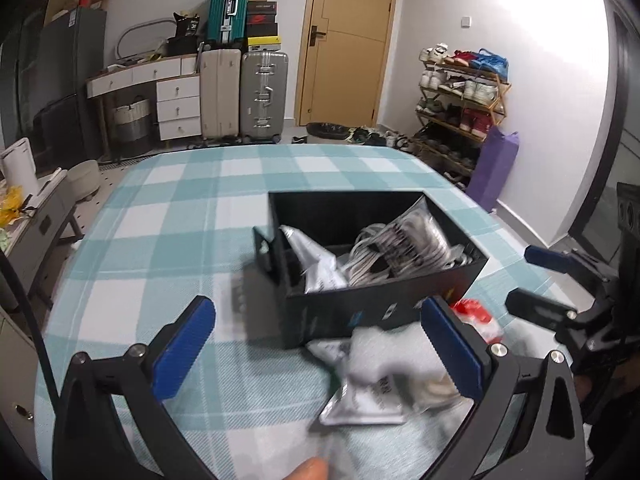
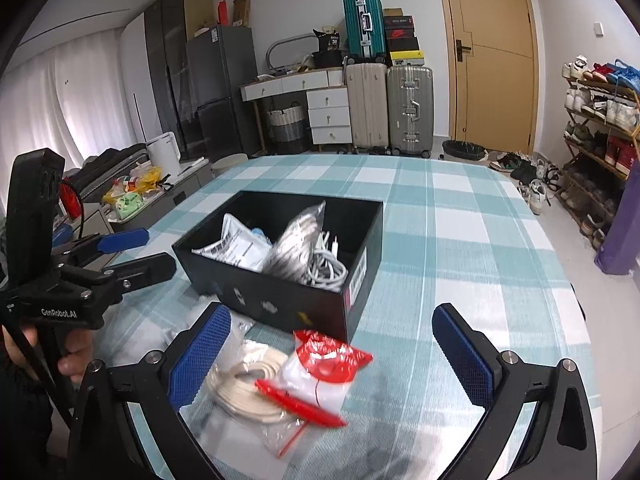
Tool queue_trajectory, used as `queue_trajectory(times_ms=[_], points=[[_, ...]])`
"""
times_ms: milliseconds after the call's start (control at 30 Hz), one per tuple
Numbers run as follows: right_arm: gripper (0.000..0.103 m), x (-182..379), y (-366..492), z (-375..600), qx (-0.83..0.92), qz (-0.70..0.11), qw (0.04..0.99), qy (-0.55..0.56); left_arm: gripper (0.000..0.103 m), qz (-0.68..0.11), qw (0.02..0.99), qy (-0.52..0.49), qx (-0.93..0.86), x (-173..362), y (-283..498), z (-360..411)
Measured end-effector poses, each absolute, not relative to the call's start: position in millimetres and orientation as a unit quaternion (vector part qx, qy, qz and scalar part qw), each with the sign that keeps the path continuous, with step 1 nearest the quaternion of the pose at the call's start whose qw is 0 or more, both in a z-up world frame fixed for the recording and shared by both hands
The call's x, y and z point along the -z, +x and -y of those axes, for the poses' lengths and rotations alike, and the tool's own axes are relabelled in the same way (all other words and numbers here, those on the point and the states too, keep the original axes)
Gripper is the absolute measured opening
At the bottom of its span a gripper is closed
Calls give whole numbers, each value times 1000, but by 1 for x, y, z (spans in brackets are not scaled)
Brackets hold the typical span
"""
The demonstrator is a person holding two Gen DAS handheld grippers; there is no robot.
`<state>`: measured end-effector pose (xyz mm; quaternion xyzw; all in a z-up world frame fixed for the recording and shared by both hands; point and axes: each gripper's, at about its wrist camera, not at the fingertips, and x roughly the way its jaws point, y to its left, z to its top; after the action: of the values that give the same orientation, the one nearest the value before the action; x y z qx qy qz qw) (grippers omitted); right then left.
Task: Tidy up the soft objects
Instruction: 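Withdraw both tools and grasp the red balloon glue bag with the right gripper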
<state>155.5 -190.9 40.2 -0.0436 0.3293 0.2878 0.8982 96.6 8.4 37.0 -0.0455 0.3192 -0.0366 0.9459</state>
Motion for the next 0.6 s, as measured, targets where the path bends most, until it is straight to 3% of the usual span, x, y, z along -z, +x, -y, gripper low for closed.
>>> queue_trajectory(times_ms=[600], points=[[102, -15, 157, 192, -277, -372, 885, -38, 103, -333, 942, -43, 20, -11, 87, -16]])
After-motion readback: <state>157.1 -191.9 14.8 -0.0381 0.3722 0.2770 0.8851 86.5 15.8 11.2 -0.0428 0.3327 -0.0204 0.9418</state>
